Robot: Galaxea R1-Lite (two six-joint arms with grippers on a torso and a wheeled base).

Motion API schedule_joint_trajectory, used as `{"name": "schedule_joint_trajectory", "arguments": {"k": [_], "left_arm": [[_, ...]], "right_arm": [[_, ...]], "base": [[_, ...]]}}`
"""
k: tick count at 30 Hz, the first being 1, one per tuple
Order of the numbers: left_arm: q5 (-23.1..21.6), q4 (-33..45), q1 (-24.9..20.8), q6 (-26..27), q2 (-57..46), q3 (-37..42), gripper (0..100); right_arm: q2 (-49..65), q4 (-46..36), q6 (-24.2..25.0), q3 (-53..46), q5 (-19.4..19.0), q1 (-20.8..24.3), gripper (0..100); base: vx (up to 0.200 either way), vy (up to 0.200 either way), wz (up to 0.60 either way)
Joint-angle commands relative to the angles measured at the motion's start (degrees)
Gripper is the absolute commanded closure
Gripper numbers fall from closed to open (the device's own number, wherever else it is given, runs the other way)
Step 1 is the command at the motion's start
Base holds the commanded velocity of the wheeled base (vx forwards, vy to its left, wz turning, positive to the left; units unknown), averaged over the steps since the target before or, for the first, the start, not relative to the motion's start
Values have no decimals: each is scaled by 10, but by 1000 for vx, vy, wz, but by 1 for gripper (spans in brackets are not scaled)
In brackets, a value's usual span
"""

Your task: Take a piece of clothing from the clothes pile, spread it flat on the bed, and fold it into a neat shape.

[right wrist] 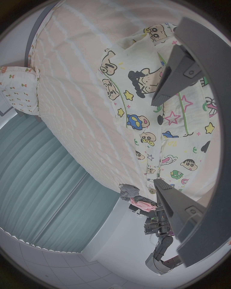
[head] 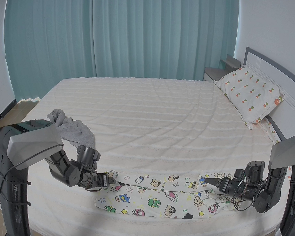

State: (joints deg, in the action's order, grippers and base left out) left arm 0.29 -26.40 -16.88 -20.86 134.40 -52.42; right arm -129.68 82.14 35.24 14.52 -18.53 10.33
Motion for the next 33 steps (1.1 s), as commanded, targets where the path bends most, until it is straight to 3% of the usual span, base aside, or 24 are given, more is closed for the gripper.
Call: {"name": "schedule_joint_trajectory", "arguments": {"k": [1,18,19,33], "left_arm": [[18,2,-25,-12,56,-47,0],[23,6,-43,-9,55,-43,0],[23,6,-44,-9,55,-45,100],[25,7,-49,-9,43,-37,100]], "right_arm": [[-1,0,0,0,0,0,0],[-1,0,-1,0,0,1,0],[-1,0,-1,0,0,1,0],[-2,0,0,1,0,0,0]], "base": [[0,0,0],[0,0,0],[0,0,0],[0,0,0]]}}
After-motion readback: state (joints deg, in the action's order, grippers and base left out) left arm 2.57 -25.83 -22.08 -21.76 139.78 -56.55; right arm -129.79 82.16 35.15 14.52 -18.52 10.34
